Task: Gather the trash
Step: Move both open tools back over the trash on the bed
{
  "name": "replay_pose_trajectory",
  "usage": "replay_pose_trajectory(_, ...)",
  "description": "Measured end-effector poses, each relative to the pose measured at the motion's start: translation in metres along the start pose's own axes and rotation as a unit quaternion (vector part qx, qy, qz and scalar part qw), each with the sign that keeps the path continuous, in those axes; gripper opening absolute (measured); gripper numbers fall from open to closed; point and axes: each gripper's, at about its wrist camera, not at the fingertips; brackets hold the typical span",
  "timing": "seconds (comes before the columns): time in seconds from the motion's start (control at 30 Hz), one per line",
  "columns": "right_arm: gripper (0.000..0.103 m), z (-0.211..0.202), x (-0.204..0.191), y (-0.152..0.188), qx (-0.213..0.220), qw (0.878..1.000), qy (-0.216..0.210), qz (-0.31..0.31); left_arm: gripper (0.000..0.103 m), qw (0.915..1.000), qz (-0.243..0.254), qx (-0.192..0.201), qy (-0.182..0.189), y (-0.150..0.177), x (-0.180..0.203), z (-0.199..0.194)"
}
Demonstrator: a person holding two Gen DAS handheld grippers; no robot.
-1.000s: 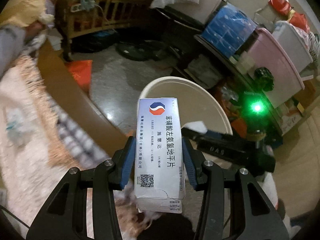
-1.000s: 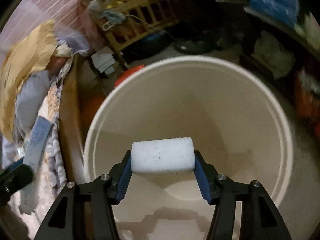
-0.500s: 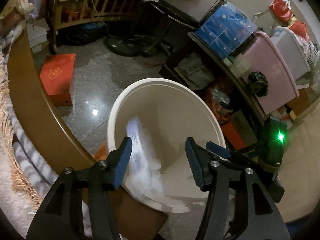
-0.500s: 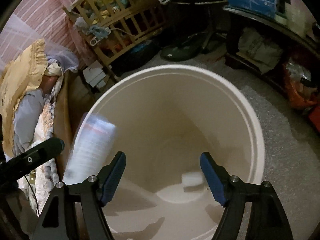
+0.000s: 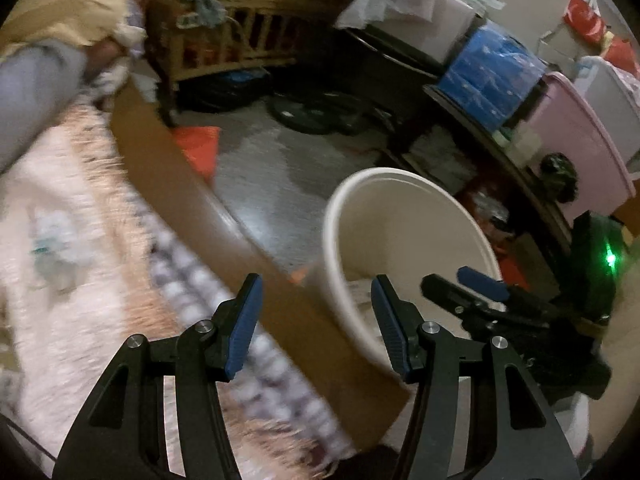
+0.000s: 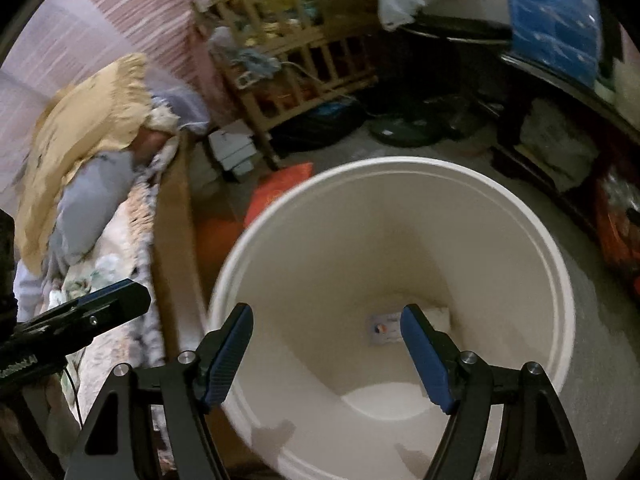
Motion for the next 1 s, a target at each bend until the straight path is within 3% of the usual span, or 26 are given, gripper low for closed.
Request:
replay_pose_trajectory(0.27, 0.074, -0.005, -0.057, -0.006, 0.0, 0.999, -0.021, -0.045, 0.055, 0.9959, -0.02, 0.054, -0.07, 0.017, -0.054, -0.051)
replay_pose_trajectory(0.57, 0.074, -0.016, -0.139, -0.011, 0.02, 0.993, -0.038, -0.111, 0.055, 0.9839, -0.055, 0.109, -0.13, 0.038, -0.111, -0.11)
replay_pose_trajectory(1.0, 0.074, 0.008, -0.254, -0.004, -0.014, 0.974, -0.124, -0.186, 0.055, 0.963, -0.139, 0.133, -0.189, 0.083, -0.216, -0.179)
Point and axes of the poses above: each gripper's, at about its wrist camera, not at the fingertips, and z roughly the way its jaws point, x to its right, y to its underside, and after that the axes turned 13 degrees about -z, right-handed
